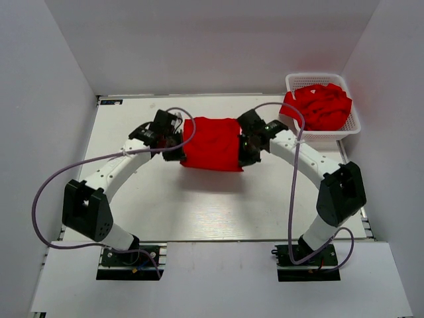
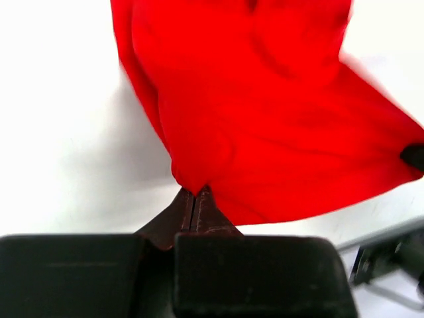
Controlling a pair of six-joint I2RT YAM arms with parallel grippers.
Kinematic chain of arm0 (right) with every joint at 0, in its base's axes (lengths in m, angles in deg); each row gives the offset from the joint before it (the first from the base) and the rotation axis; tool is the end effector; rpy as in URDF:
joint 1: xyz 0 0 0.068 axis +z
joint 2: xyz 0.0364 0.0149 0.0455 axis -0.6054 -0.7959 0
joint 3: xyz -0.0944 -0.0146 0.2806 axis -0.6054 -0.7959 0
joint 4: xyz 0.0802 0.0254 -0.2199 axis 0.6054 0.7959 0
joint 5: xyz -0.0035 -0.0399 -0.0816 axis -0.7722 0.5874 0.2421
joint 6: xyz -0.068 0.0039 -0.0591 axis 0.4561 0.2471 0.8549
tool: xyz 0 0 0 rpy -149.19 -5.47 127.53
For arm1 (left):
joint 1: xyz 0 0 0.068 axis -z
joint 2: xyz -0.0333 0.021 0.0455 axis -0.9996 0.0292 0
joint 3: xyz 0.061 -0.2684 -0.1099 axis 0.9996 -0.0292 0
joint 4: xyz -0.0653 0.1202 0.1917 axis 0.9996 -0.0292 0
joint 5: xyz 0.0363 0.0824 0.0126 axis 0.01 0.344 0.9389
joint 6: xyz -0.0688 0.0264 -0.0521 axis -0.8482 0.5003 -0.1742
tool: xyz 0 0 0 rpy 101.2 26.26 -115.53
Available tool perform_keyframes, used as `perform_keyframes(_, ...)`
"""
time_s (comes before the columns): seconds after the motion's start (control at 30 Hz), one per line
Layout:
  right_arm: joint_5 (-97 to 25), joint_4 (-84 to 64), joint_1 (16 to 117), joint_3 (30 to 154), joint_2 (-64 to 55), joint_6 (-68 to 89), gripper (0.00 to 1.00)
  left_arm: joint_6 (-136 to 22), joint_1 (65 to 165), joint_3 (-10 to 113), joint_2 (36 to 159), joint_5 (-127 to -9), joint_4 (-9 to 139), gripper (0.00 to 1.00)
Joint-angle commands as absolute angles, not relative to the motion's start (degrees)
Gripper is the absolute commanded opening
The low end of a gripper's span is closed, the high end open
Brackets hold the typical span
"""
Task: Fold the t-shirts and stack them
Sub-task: Fold the long partially folded tshirt into a neat square
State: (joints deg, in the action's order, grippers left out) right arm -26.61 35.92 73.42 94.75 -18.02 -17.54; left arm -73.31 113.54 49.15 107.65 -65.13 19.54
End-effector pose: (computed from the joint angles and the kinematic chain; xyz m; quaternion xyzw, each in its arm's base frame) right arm 0.2746 0.1980 0.2596 -0.0085 0.9727 0.1234 0.1966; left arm 0.2686 -0.1351 0.2678 -0.0068 0.9628 -0.1600 0.2178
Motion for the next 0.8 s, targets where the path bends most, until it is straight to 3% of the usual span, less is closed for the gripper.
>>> perform_keyframes(0.0,-21.19,37.2,70.66,100.97,-20.94,-14.4,0.0,-72.93,112.76,55.71,110.89,-59.94,19.67,0.0)
perform_keyframes(0.4,-26.8,37.63,63.9,128.82,-39.82,-8.34,0.0,-71.51,109.16,81.28,133.82,-55.28,20.38,0.0)
perform_keyframes(0.77,-34.9,31.67,59.41,135.52,-48.37,-7.28,0.0,-68.45,106.34,88.5,141.58,-57.82,26.96,0.0)
